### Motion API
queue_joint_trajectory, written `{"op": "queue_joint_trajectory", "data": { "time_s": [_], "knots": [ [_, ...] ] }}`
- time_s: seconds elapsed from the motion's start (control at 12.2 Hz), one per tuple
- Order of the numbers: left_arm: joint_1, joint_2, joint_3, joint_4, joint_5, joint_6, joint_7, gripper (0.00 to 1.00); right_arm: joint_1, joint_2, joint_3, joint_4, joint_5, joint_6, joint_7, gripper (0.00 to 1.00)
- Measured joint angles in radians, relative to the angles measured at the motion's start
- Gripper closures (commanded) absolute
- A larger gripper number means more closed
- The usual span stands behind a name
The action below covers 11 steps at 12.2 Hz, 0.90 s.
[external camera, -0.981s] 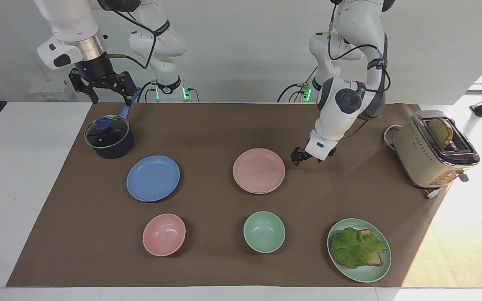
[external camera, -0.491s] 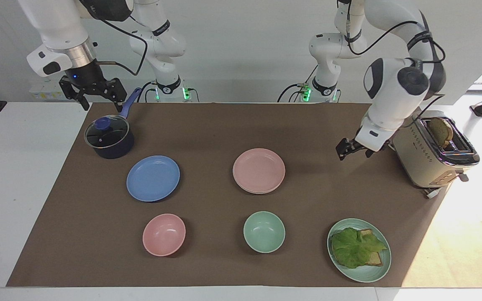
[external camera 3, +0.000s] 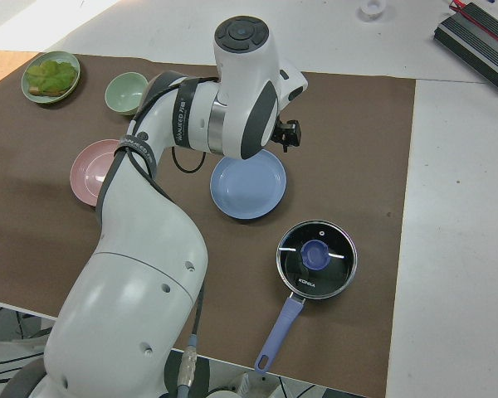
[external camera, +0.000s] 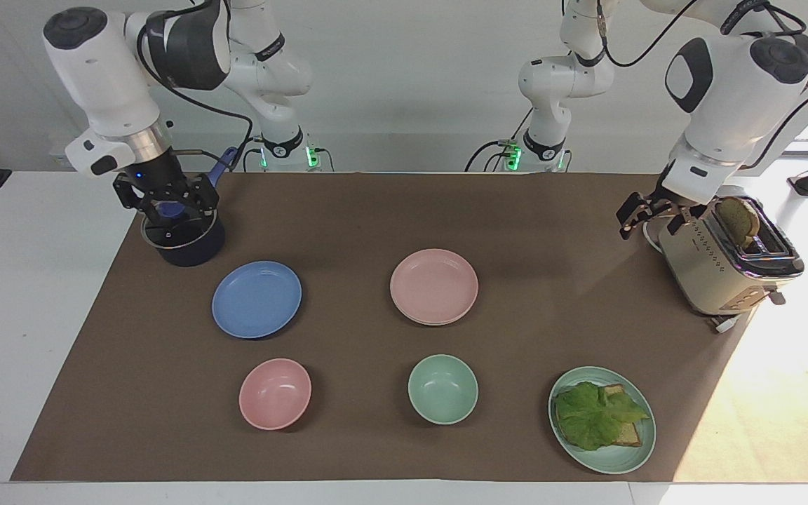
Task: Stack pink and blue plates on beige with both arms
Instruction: 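Reach the right gripper to the rim of the blue bowl and grasp it, then carry the blue bowl with the right gripper over the pink bowl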
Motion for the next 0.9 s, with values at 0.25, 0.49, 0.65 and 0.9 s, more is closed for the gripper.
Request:
{"op": "queue_joint_trajectory", "data": {
  "time_s": [0.25, 0.49, 0.65, 0.9],
  "knots": [
    [0.0, 0.0, -0.003, -0.003, 0.0, -0.005, 0.0, 0.0, -0.035, 0.034, 0.0, -0.093, 0.041, 0.134, -0.052, 0.05],
    [0.0, 0.0, -0.005, -0.004, 0.0, -0.008, 0.0, 0.0, -0.052, 0.082, -0.001, -0.141, 0.123, 0.222, -0.103, 0.15],
    [0.0, 0.0, -0.005, -0.004, 0.0, -0.009, 0.0, 0.0, -0.052, 0.117, -0.001, -0.144, 0.155, 0.243, -0.104, 0.19],
    [0.0, 0.0, -0.005, -0.005, 0.0, -0.011, 0.0, 0.0, -0.061, 0.168, -0.001, -0.166, 0.195, 0.301, -0.148, 0.3]
  ]
}}
